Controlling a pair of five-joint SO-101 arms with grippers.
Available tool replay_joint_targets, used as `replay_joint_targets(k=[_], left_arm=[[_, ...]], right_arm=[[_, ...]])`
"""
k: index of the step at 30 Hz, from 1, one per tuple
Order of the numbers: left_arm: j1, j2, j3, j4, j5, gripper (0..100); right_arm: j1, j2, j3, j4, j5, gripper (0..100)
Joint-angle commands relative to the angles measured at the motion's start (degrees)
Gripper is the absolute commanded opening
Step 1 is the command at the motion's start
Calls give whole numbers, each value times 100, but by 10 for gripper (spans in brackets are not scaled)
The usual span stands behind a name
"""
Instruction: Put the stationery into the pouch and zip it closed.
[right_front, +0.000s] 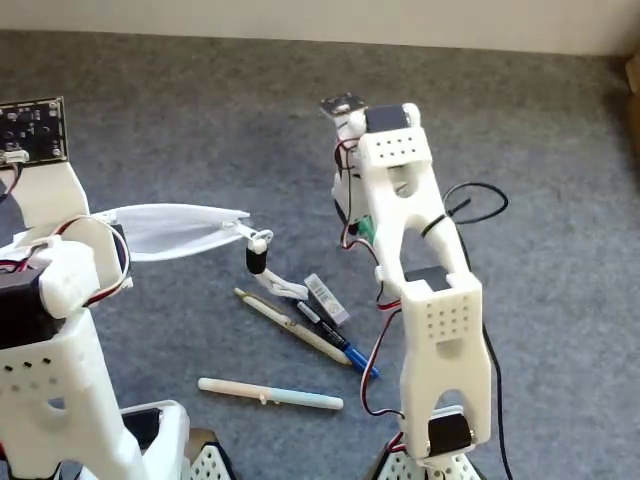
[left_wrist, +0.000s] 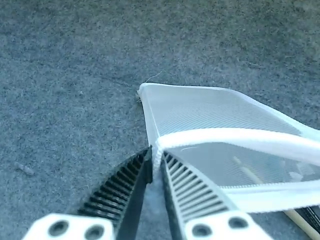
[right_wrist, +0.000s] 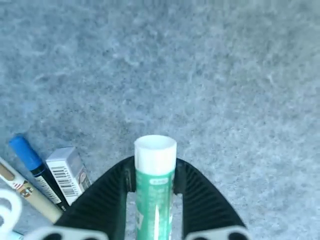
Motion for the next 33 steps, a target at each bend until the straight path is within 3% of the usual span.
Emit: replay_joint_targets(k=[1,10,21,33], left_arm=[[101,75,-31,-18,70,6],[101,75,-31,-18,70,6],[101,75,-31,-18,70,6],[101,75,-31,-18,79,6]], right_arm=[[-101,-189,-347,145,26,5],[-119,-637,-303,154,-316,5],[-136,-2677,1763,127,-299,5],[-330,-4418,3046,127,-316,5]])
